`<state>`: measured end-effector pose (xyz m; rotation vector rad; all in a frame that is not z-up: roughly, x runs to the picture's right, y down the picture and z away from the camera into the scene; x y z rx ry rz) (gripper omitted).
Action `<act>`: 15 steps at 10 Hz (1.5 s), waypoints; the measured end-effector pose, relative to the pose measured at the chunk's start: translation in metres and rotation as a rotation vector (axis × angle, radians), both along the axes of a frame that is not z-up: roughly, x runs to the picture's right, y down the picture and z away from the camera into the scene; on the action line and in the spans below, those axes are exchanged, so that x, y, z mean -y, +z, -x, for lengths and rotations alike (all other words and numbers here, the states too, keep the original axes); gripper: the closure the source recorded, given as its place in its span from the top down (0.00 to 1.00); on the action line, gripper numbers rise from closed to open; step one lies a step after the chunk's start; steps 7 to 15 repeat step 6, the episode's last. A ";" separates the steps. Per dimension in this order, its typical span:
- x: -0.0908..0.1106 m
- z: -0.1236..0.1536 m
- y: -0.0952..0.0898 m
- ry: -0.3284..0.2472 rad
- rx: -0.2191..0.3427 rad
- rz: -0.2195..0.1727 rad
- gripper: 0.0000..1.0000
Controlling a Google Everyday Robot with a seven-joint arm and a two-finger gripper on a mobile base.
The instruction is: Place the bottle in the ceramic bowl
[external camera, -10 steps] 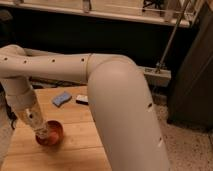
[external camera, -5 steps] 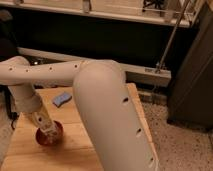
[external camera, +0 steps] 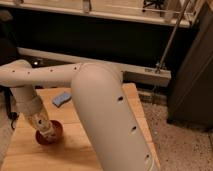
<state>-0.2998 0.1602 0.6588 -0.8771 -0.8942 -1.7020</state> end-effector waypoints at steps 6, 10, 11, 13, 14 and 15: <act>0.011 0.001 -0.003 0.026 0.046 -0.017 0.80; 0.011 0.001 -0.003 0.026 0.046 -0.017 0.80; 0.011 0.001 -0.003 0.026 0.046 -0.017 0.80; 0.011 0.001 -0.003 0.026 0.046 -0.017 0.80; 0.011 0.001 -0.003 0.026 0.046 -0.017 0.80; 0.011 0.001 -0.003 0.026 0.046 -0.017 0.80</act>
